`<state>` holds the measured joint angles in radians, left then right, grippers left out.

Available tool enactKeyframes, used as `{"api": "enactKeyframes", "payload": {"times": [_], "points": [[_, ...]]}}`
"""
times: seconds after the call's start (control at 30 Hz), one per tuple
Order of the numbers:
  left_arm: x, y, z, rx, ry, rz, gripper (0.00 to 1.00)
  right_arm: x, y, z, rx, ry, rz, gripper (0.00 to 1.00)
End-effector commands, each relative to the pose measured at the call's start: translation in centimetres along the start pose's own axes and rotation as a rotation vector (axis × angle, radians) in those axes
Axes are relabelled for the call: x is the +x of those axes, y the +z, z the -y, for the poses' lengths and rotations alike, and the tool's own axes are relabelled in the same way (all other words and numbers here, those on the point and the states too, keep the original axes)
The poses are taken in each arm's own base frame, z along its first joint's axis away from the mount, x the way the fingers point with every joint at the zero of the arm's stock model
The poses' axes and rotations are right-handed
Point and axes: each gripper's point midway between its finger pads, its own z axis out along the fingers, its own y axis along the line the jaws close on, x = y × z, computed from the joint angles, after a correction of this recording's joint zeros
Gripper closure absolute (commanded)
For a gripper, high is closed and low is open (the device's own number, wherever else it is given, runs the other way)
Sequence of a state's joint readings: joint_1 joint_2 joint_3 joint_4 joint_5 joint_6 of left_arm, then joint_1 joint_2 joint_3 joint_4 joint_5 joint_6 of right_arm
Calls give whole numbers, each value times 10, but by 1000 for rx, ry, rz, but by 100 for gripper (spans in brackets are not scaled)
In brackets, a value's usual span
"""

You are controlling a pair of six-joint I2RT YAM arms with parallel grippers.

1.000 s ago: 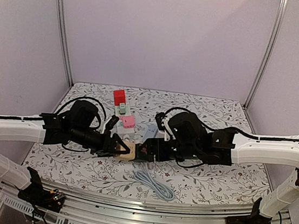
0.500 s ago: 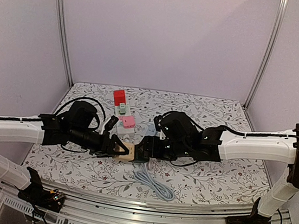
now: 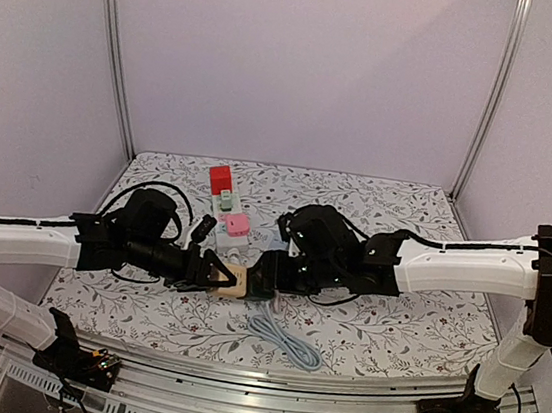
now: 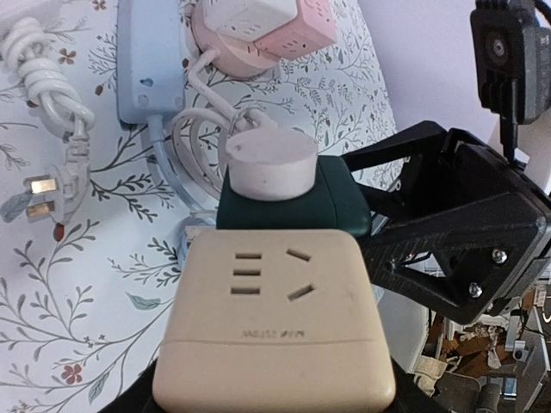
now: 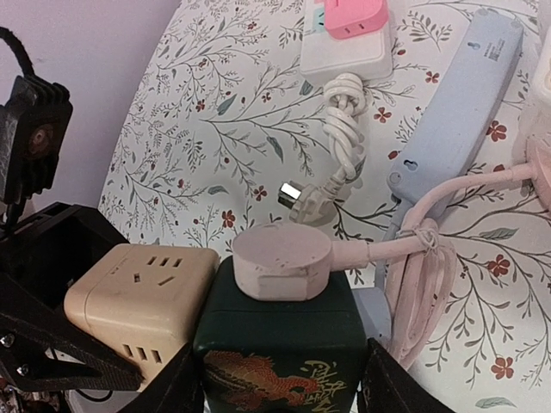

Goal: Pull the plug off the socket

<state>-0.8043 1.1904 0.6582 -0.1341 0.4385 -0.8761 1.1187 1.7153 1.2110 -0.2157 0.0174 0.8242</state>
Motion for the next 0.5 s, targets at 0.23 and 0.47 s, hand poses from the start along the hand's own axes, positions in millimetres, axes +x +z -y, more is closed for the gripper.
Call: {"api": "enactKeyframes", "payload": {"times": [0.23, 0.47], "points": [[-20, -4, 41, 139, 69, 33, 91, 10, 11, 15, 33, -30, -21, 59], [-19, -6, 42, 152, 54, 36, 91, 15, 11, 28, 80, -165, -20, 61]]}}
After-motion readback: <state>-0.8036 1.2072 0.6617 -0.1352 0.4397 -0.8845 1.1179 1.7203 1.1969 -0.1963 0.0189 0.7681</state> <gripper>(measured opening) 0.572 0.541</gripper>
